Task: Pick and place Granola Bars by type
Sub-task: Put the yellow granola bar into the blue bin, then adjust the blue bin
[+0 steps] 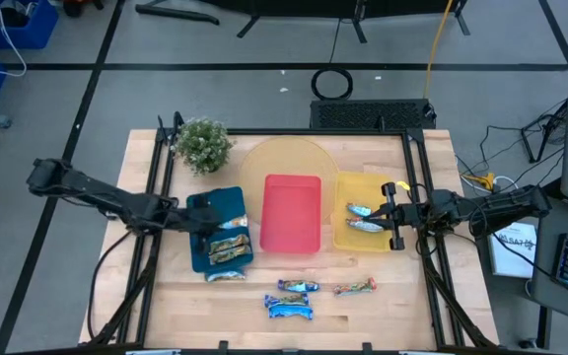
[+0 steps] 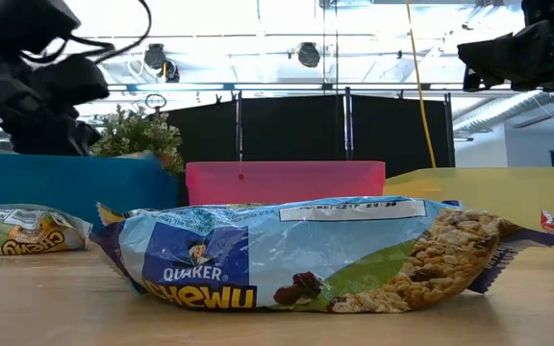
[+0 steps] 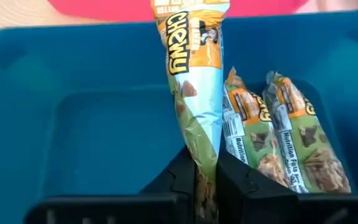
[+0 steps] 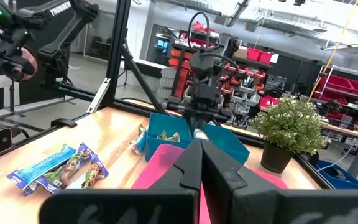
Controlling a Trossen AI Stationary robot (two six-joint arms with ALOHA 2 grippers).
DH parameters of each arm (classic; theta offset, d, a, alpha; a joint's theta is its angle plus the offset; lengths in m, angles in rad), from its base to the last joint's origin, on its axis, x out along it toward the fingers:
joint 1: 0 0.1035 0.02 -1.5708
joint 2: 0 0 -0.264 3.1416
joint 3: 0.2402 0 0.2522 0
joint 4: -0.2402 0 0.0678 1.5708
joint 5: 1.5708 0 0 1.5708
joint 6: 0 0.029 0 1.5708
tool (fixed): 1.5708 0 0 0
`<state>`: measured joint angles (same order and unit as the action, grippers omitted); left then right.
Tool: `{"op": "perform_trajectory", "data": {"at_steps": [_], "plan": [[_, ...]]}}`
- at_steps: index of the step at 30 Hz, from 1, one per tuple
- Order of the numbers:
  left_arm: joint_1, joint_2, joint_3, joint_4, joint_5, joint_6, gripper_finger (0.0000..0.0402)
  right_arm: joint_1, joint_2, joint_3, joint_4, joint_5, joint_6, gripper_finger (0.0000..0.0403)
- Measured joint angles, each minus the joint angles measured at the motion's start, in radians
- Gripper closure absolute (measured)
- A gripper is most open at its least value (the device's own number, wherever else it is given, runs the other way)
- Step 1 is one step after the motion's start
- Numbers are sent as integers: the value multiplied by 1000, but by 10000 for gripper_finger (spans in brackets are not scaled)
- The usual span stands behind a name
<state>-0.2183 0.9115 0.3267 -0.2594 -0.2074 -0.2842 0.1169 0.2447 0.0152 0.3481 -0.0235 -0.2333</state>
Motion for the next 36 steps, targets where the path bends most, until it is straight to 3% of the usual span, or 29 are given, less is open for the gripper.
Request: {"op": "perform_trajectory", "data": {"at_steps": [7,17,23,29,36], "plan": [[41,138,133,-138,60,73,370,0,0,0,-1,0,-14,403],[42,170,221,-332,63,18,273,0,0,0,-2,0,6,403],[26,170,270,-336,79,-7,251,0,0,0,-2,0,8,403],[-96,166,354,-408,137,-158,283,0,0,0,-2,0,12,403],[-281,166,379,-780,-13,-513,388,0,0,0,-38,0,27,403]]}}
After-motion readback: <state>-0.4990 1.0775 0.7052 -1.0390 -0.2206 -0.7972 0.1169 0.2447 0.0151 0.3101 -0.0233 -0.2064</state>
